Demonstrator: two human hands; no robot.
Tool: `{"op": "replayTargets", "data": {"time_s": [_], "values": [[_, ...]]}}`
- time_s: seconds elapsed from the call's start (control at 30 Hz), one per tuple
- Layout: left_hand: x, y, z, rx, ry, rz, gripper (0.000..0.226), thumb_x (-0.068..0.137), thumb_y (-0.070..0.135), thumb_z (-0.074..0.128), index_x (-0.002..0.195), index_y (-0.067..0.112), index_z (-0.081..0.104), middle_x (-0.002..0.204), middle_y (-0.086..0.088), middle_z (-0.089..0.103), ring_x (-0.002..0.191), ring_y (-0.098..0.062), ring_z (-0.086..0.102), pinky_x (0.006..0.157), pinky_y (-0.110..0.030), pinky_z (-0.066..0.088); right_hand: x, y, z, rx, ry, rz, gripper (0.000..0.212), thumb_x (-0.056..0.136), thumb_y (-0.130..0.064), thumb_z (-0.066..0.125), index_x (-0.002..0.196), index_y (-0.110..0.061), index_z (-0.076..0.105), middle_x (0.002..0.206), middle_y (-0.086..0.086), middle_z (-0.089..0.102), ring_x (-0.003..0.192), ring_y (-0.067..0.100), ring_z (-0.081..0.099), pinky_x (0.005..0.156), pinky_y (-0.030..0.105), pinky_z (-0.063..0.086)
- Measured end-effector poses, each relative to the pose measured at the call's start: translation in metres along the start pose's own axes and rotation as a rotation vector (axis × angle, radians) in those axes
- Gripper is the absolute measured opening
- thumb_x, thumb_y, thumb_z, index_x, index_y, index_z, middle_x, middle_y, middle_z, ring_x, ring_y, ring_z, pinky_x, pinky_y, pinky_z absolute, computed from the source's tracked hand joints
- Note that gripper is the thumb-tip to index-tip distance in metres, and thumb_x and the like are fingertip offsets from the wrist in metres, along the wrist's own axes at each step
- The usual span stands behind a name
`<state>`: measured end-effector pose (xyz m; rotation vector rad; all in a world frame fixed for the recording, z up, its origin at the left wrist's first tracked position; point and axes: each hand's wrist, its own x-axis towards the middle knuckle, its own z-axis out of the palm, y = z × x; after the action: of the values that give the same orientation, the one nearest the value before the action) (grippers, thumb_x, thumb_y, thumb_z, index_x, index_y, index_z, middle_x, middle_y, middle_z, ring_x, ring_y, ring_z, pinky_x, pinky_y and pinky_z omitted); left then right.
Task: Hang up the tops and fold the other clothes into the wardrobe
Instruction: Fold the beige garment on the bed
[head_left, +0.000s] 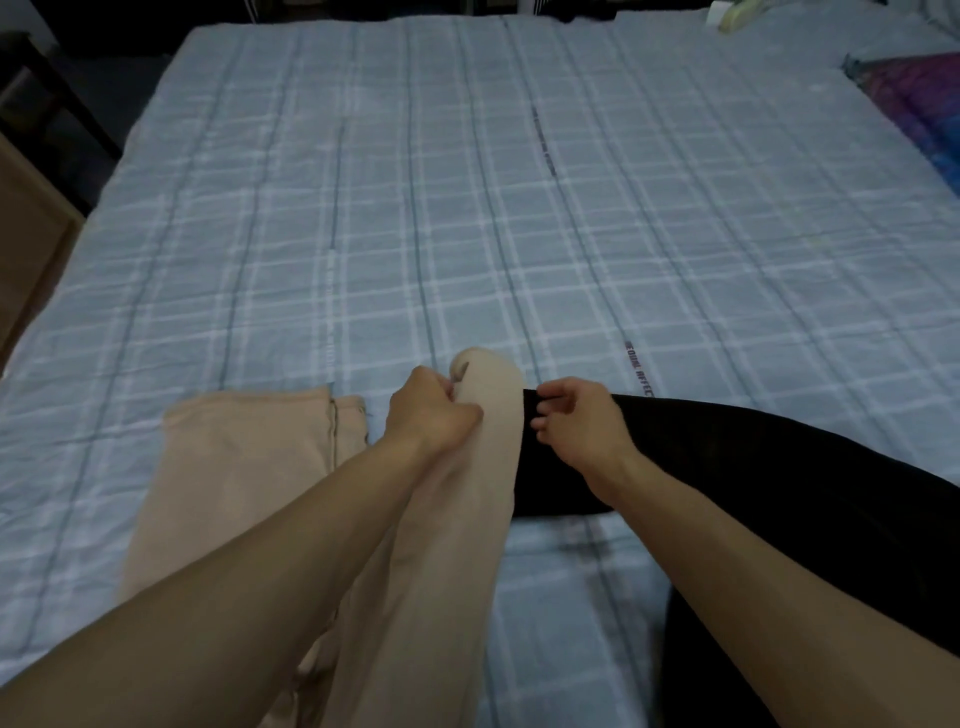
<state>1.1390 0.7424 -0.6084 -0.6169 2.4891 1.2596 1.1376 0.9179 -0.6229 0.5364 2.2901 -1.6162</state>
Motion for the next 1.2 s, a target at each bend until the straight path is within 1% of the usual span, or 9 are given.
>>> {"op": "replayTargets", "data": {"time_s": [0.17, 0.27, 0.4, 0.53, 0.67, 0.83, 1.0, 1.07, 1.2], "values": [[0.001, -0.005, -0.001, -0.016, 0.018, -0.031, 0.039, 0.07, 0.035, 0.079, 0.099, 0.018, 0.059, 0.101, 0.001, 0.068, 0.091, -0.018, 0.066, 0.086, -0.04, 0.057, -0.003, -0.007, 0.015, 0.091, -0.068, 0.03, 0.02, 0.074, -0.009, 0.071, 0.083, -0.025, 0.065, 0.077, -0.003, 0.074, 0.081, 0.017, 0.073, 0.077, 0.036, 0.062], [0.001, -0.002, -0.001, 0.01, -0.035, -0.062, 0.059, 0.065, 0.043, 0.08, 0.111, 0.024, 0.048, 0.101, 0.006, 0.059, 0.093, -0.017, 0.062, 0.084, -0.036, 0.055, -0.006, -0.01, 0.025, 0.063, -0.125, 0.05, 0.038, 0.071, -0.015, 0.077, 0.107, -0.013, 0.066, 0.097, 0.005, 0.072, 0.088, 0.019, 0.072, 0.077, 0.037, 0.062], [0.0, 0.0, 0.005, -0.121, -0.018, -0.002, 0.058, 0.076, 0.015, 0.075, 0.13, 0.018, 0.052, 0.11, 0.001, 0.064, 0.098, -0.019, 0.064, 0.082, -0.034, 0.055, -0.009, -0.016, 0.036, 0.115, -0.112, 0.124, 0.072, 0.068, -0.013, 0.083, 0.133, -0.012, 0.052, 0.118, 0.009, 0.065, 0.103, 0.024, 0.066, 0.086, 0.044, 0.059], [-0.005, 0.006, 0.0, -0.296, -0.045, 0.089, 0.047, 0.076, 0.0, 0.071, 0.115, 0.023, 0.058, 0.097, -0.011, 0.072, 0.089, -0.027, 0.071, 0.081, -0.049, 0.06, -0.011, -0.025, 0.033, 0.307, -0.124, 0.171, 0.064, 0.068, 0.004, 0.081, 0.125, -0.009, 0.054, 0.108, 0.014, 0.069, 0.093, 0.029, 0.071, 0.08, 0.043, 0.061], [-0.014, 0.013, -0.017, -0.461, -0.084, 0.143, 0.056, 0.065, 0.01, 0.078, 0.117, 0.018, 0.058, 0.09, -0.008, 0.074, 0.081, -0.025, 0.071, 0.077, -0.047, 0.06, -0.019, -0.041, 0.017, 0.389, -0.276, 0.172, 0.044, 0.073, 0.007, 0.077, 0.115, 0.001, 0.064, 0.098, 0.016, 0.075, 0.088, 0.028, 0.074, 0.075, 0.035, 0.061], [-0.024, 0.01, -0.044, -0.433, -0.066, 0.155, 0.067, 0.063, 0.026, 0.086, 0.123, 0.02, 0.056, 0.095, -0.004, 0.073, 0.086, -0.02, 0.072, 0.08, -0.042, 0.061, -0.038, -0.059, 0.019, 0.289, -0.332, -0.058, 0.034, 0.077, -0.008, 0.081, 0.108, -0.009, 0.07, 0.096, 0.006, 0.077, 0.086, 0.021, 0.075, 0.067, 0.028, 0.058], [-0.046, 0.003, -0.073, -0.228, 0.218, 0.344, 0.028, 0.075, 0.028, 0.084, 0.095, 0.022, 0.066, 0.086, 0.008, 0.068, 0.065, -0.002, 0.06, 0.061, -0.016, 0.049, -0.059, -0.075, 0.046, 0.081, -0.105, -0.256, 0.025, 0.079, -0.017, 0.076, 0.104, -0.016, 0.068, 0.092, 0.001, 0.074, 0.083, 0.012, 0.072, 0.07, 0.034, 0.062], [-0.058, 0.003, -0.086, -0.264, 0.165, 0.375, 0.016, 0.081, 0.033, 0.079, 0.086, 0.02, 0.071, 0.079, 0.007, 0.071, 0.069, -0.004, 0.066, 0.065, -0.021, 0.051, -0.07, -0.087, 0.058, 0.045, -0.059, -0.328, 0.022, 0.08, -0.021, 0.073, 0.102, -0.018, 0.068, 0.088, -0.002, 0.073, 0.077, 0.006, 0.07, 0.062, 0.025, 0.058], [-0.078, 0.005, -0.12, -0.436, 0.032, 0.319, 0.026, 0.086, 0.041, 0.074, 0.092, 0.016, 0.074, 0.089, 0.002, 0.076, 0.087, -0.011, 0.072, 0.078, -0.029, 0.056, -0.096, -0.119, 0.085, -0.01, 0.003, -0.46, 0.011, 0.082, -0.022, 0.07, 0.092, -0.018, 0.067, 0.075, -0.009, 0.068, 0.063, -0.006, 0.063, 0.05, 0.009, 0.044]]}}
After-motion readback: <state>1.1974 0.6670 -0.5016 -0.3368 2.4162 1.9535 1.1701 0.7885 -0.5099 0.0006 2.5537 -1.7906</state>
